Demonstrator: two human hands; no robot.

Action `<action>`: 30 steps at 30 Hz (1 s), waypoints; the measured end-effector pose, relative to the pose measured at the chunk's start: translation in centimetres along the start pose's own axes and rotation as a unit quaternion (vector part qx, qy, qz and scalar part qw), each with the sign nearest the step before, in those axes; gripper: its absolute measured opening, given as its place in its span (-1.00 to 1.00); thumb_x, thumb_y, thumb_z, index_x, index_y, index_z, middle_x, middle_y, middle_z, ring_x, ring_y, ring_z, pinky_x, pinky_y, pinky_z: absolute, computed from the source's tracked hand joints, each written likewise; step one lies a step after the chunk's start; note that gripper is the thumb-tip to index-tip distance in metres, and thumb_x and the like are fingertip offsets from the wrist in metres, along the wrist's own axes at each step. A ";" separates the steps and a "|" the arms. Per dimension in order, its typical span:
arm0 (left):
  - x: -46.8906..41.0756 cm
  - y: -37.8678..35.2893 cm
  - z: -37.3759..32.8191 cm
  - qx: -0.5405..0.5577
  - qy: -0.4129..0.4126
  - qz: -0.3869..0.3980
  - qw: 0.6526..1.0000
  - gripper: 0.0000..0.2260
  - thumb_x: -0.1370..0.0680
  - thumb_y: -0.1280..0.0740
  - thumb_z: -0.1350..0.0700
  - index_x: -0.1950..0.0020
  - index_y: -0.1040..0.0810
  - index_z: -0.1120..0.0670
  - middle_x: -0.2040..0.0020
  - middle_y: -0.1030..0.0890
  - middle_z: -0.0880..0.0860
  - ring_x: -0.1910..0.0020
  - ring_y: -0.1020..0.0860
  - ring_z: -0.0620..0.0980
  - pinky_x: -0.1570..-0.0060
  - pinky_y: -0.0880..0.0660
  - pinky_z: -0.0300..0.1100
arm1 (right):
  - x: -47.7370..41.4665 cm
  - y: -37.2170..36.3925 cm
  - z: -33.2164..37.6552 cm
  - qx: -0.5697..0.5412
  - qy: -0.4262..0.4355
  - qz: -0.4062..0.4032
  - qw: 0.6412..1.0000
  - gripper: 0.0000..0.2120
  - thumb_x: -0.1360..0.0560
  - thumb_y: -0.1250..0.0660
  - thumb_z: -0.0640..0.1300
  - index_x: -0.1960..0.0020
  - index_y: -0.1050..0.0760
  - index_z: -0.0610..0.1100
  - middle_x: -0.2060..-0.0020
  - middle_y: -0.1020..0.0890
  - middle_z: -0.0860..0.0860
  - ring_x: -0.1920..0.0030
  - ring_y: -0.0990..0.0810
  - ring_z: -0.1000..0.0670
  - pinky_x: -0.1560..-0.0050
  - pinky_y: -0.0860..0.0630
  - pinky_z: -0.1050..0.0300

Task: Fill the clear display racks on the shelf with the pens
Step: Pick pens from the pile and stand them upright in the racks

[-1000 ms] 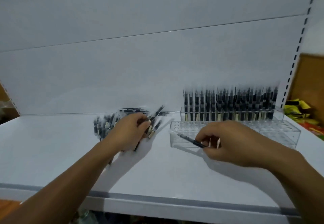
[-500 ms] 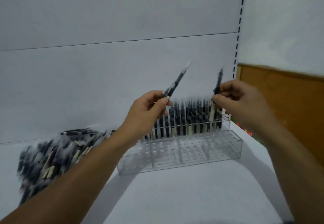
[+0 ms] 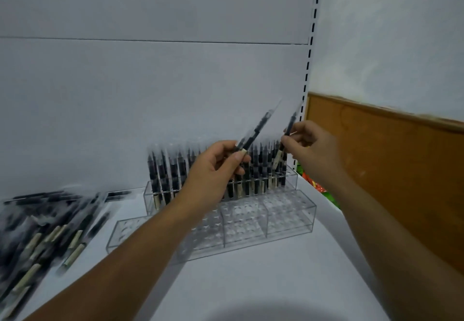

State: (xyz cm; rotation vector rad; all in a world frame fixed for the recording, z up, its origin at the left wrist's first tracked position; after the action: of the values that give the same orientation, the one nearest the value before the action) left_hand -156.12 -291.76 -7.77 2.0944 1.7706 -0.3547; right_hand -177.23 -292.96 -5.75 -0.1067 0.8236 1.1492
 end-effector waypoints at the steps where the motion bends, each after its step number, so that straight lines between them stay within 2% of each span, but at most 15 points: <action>1: 0.0 0.1 0.1 0.001 0.001 -0.004 1.000 -0.84 -0.61 -0.28 0.14 -0.17 -0.55 0.09 0.10 -0.69 -0.10 0.24 -0.59 -0.21 0.23 -0.47 -0.41 | 0.3 -0.3 -0.5 0.003 0.002 0.001 1.000 -0.92 -0.52 -0.41 -0.17 0.01 -0.53 -0.07 0.24 -0.62 -0.06 0.15 -0.63 -0.15 0.09 -0.57 -0.19; 5: 0.0 -0.1 0.3 -0.015 0.006 0.018 1.000 -0.88 -0.60 -0.28 0.13 -0.12 -0.55 0.03 0.11 -0.69 -0.12 0.23 -0.58 -0.21 0.19 -0.48 -0.39 | 0.5 -1.0 -1.7 0.013 0.003 0.016 1.000 -0.90 -0.51 -0.43 -0.14 0.01 -0.56 -0.14 0.24 -0.64 -0.06 0.17 -0.63 -0.14 0.11 -0.59 -0.16; 9: 0.0 -0.3 0.3 -0.024 0.015 0.026 0.999 -0.81 -0.60 -0.28 0.13 -0.20 -0.53 0.08 0.11 -0.68 -0.11 0.21 -0.59 -0.19 0.12 -0.52 -0.32 | 0.2 -0.8 -2.1 0.025 0.014 0.013 1.000 -0.90 -0.50 -0.45 -0.11 0.03 -0.56 -0.08 0.26 -0.65 -0.01 0.20 -0.64 -0.09 0.12 -0.61 -0.10; 13: 0.0 -0.4 0.3 -0.021 0.012 0.025 0.999 -0.81 -0.60 -0.29 0.14 -0.20 -0.53 0.10 0.12 -0.69 -0.11 0.23 -0.59 -0.19 0.11 -0.53 -0.32 | 0.2 -0.7 -2.6 0.076 0.016 0.031 0.996 -0.89 -0.48 -0.46 -0.04 0.05 -0.57 -0.02 0.27 -0.63 0.11 0.22 -0.61 0.05 0.18 -0.59 0.04; 18: 0.0 -0.5 0.3 -0.029 0.017 0.034 0.999 -0.82 -0.59 -0.29 0.13 -0.18 -0.54 0.07 0.10 -0.69 -0.10 0.22 -0.60 -0.21 0.17 -0.49 -0.40 | 0.5 -1.4 -2.8 0.169 -0.013 0.132 0.977 -0.90 -0.45 -0.46 0.06 0.09 -0.58 0.07 0.22 -0.62 0.13 0.18 -0.56 0.05 0.08 -0.59 -0.09; 20: 0.0 -0.5 0.4 -0.032 0.020 0.035 0.999 -0.82 -0.59 -0.29 0.13 -0.19 -0.54 0.07 0.09 -0.69 -0.10 0.21 -0.60 -0.21 0.18 -0.49 -0.41 | 0.6 -1.5 -2.6 0.186 -0.022 0.149 0.971 -0.88 -0.46 -0.44 0.07 0.07 -0.60 0.05 0.18 -0.63 0.08 0.16 -0.56 0.02 0.06 -0.58 -0.10; 23: 0.0 -0.4 0.4 -0.032 0.019 0.035 0.999 -0.84 -0.59 -0.29 0.13 -0.17 -0.54 0.06 0.09 -0.69 -0.09 0.22 -0.60 -0.21 0.19 -0.48 -0.41 | 0.8 -0.6 -2.2 0.203 -0.031 0.143 0.968 -0.83 -0.46 -0.43 0.13 0.09 -0.63 0.05 0.20 -0.62 0.12 0.16 -0.56 0.07 0.10 -0.58 -0.03; 25: 0.0 -0.4 0.4 -0.031 0.019 0.038 0.999 -0.85 -0.59 -0.29 0.13 -0.15 -0.55 0.03 0.10 -0.69 -0.10 0.22 -0.60 -0.21 0.19 -0.48 -0.41 | 1.0 0.2 -1.9 0.162 -0.024 0.097 0.982 -0.82 -0.46 -0.42 0.14 0.12 -0.65 0.04 0.28 -0.61 0.10 0.24 -0.54 0.10 0.22 -0.54 0.05; 27: 0.0 -0.4 0.4 -0.033 0.020 0.042 0.998 -0.86 -0.59 -0.29 0.13 -0.14 -0.55 0.02 0.09 -0.69 -0.10 0.21 -0.60 -0.21 0.17 -0.49 -0.40 | 1.3 0.5 -1.2 0.055 -0.016 0.065 0.996 -0.85 -0.47 -0.43 0.09 0.14 -0.65 0.01 0.35 -0.60 0.00 0.33 -0.50 0.09 0.28 -0.48 0.13; 30: 0.0 -0.5 0.5 -0.037 0.023 0.046 0.998 -0.85 -0.59 -0.29 0.13 -0.14 -0.56 0.02 0.09 -0.69 -0.10 0.21 -0.61 -0.20 0.16 -0.50 -0.39 | 2.1 -0.4 0.4 -0.088 -0.020 0.121 0.989 -0.88 -0.46 -0.44 0.03 0.07 -0.67 0.00 0.33 -0.53 -0.16 0.33 -0.46 0.07 0.28 -0.44 0.17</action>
State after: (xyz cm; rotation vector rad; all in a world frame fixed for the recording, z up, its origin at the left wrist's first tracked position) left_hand -156.58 -291.91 -8.25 2.1381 1.6797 -0.2142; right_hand -176.37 -291.34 -6.91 -0.1309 0.7120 1.4489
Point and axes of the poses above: each hand's wrist, its own x-axis away from the middle knuckle, its own y-axis out of the back of the hand, z = x × y, the point moved 2 cm from there along -x, towards the middle knuckle
